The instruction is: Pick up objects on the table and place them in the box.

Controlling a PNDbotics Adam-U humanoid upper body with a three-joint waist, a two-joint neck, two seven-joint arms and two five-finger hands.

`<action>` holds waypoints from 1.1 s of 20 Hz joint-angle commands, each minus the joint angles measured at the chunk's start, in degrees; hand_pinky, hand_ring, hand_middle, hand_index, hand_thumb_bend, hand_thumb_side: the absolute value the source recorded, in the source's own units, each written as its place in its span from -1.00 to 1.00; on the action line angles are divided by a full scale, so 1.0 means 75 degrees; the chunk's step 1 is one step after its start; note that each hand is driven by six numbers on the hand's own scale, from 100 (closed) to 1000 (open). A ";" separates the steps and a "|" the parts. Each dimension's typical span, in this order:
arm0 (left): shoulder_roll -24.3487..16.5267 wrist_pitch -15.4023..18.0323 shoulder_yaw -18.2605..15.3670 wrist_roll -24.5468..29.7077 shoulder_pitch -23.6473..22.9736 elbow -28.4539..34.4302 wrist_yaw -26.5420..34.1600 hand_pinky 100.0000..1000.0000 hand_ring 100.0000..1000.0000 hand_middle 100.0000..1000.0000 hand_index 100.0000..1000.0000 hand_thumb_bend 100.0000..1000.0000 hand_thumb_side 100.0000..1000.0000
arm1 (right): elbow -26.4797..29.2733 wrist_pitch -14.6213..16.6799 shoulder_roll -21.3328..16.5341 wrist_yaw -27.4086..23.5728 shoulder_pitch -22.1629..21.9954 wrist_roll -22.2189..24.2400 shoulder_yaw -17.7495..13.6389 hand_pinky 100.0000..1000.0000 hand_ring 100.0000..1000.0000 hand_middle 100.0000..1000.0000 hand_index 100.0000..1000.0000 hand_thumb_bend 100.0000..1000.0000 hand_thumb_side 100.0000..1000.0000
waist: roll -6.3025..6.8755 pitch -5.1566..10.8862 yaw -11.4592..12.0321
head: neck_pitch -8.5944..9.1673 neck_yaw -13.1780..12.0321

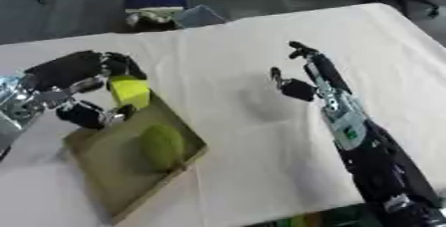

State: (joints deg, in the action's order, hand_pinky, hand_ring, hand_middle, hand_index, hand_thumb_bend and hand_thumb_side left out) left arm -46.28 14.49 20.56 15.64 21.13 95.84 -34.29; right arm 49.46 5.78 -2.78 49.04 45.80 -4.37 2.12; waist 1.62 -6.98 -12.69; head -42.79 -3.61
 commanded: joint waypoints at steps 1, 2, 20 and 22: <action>-0.0118 -0.0061 -0.0192 0.0026 -0.0152 0.0157 -0.0230 0.23 -0.03 0.08 0.42 -1.00 -0.85 | 0.0169 0.0002 -0.0136 0.0061 0.0096 -0.0039 -0.0048 0.50 0.92 0.45 0.93 -0.75 -0.16 | -0.0001 0.0152 0.0032 | -0.0047 0.0012; -0.0077 -0.0062 -0.0211 0.0022 -0.0251 0.0135 -0.0319 0.23 -0.02 0.09 0.43 -1.00 -0.85 | 0.0168 0.0001 -0.0137 0.0062 0.0088 -0.0039 -0.0047 0.50 0.92 0.45 0.93 -0.75 -0.16 | -0.0002 0.0158 0.0043 | -0.0054 0.0010; 0.0277 -0.0018 -0.1199 -0.0983 -0.1402 0.0299 -0.1159 0.61 0.52 0.68 0.78 -0.04 0.51 | 0.0142 -0.0048 -0.0211 0.0012 0.0058 -0.0078 -0.0075 0.50 0.92 0.45 0.92 -0.78 -0.16 | -0.0046 0.0176 0.0242 | -0.0056 0.0061; 0.0318 -0.0119 -0.1412 -0.1164 -0.1544 0.0405 -0.1078 0.59 0.48 0.65 0.76 -0.15 0.45 | 0.0144 -0.0053 -0.0219 0.0006 0.0061 -0.0083 -0.0078 0.50 0.92 0.45 0.92 -0.78 -0.16 | -0.0055 0.0174 0.0279 | -0.0054 0.0072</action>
State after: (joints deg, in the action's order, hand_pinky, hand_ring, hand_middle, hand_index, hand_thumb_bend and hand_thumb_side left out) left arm -43.08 13.90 11.72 7.86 9.27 97.54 -42.28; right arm 49.47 5.38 -3.31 49.04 45.31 -4.77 1.78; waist 1.24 -6.54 -10.62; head -43.23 -3.33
